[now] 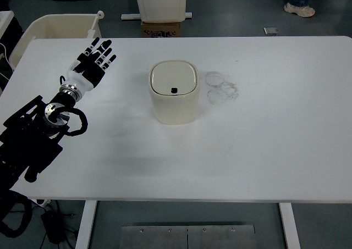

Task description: Open trash can

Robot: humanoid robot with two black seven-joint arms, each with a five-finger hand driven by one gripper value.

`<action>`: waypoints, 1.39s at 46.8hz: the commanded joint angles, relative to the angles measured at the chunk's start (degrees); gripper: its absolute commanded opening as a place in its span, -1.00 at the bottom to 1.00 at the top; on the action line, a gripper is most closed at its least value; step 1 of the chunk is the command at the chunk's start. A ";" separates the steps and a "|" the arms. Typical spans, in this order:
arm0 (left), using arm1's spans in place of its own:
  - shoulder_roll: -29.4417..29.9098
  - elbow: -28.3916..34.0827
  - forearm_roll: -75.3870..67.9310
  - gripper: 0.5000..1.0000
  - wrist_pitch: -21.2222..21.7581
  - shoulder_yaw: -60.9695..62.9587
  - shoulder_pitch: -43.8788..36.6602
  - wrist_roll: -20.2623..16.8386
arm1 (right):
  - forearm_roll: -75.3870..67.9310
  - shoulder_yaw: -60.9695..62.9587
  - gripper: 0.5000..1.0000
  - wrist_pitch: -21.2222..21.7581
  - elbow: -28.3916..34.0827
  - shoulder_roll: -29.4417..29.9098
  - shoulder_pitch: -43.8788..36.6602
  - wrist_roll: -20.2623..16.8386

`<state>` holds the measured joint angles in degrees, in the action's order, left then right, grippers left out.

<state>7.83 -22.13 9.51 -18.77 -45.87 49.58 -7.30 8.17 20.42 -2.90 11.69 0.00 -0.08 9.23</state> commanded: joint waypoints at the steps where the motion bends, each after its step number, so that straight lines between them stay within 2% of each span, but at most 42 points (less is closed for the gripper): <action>1: -0.01 -0.02 0.33 1.00 -0.04 0.08 0.07 0.01 | 0.00 -0.03 0.97 0.00 0.00 0.00 0.00 0.00; 15: 0.52 -0.02 0.51 1.00 -0.57 0.17 -0.01 0.27 | 0.00 -0.03 0.97 0.00 0.00 0.00 0.00 0.00; 21: 0.60 -0.11 0.86 1.00 -1.71 -0.19 -0.01 1.94 | 0.00 -0.03 0.97 0.00 0.00 0.00 0.00 0.00; 65: 0.78 -0.20 0.86 1.00 -1.01 -0.27 0.52 1.68 | 0.00 0.05 0.97 0.00 0.00 0.00 0.00 0.00</action>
<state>8.61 -22.24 10.29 -19.78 -46.15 50.10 -5.62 8.17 20.44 -2.90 11.69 0.00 -0.09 9.23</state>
